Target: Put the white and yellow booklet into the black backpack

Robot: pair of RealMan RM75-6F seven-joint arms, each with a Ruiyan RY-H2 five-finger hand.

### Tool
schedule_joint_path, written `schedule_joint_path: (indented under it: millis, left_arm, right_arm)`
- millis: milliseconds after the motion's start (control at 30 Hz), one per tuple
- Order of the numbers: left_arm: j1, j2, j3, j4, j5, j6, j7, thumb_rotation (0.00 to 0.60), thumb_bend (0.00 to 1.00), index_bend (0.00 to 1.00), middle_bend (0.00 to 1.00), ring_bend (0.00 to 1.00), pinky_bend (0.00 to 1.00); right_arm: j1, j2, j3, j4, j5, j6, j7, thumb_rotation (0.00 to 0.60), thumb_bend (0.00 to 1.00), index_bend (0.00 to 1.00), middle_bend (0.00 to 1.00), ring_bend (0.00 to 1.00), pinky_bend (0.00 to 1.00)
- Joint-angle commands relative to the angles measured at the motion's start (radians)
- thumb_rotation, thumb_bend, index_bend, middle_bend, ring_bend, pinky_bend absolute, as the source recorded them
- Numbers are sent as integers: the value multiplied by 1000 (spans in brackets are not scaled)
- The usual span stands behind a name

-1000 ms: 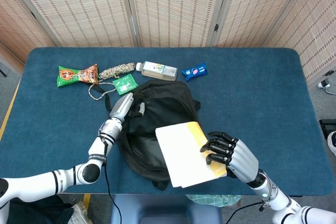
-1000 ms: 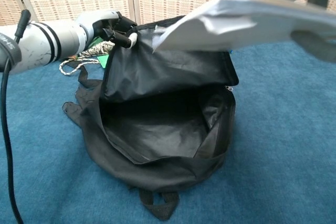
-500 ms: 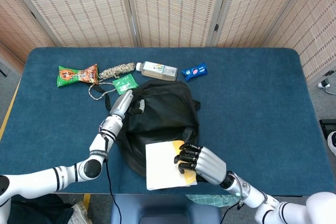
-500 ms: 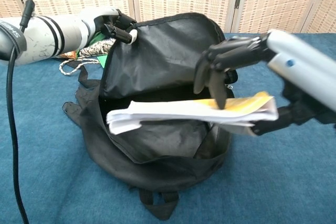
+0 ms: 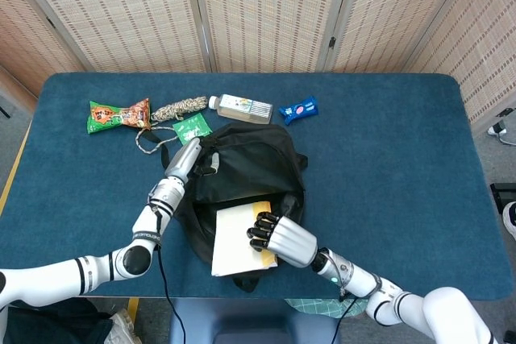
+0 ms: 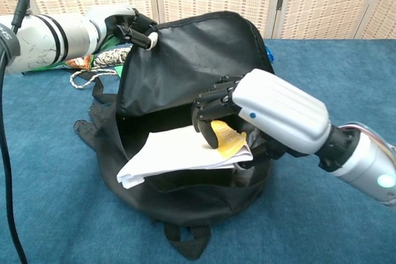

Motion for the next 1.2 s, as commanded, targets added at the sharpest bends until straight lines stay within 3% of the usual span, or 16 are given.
schedule_joint_path:
  millis: [33,600,867,967,1200]
  left_arm:
    - [1,4,2,-4,1,1,-2,600,721,604,349,290,90]
    - [5,35,12,-37,12,-6,-28,600,721,603,349,279,75]
    - [5,41,21,-43,15,-9,-34,600,721,601,347,274,75]
    - [5,43,24,-43,17,-10,-37,600,721,598,345,272,74]
    - [5,47,28,-38,16,-15,-45,600,721,588,340,270,74]
  right_arm:
    - [20,-43,5,76,27,-18,-17,600,407,858,494,460,363]
    - [78,-161,7,330,119,-118,-147,600,407,863,495,458,359]
    - [109,-198,-9,390,139,-159,-207,600,407,856,469,424,296]
    - [108,-203,-8,390,154,-160,-226,600,406,746,417,424,257]
    - [86,-183,1,351,193,-146,-285,600,403,271,207,278,142]
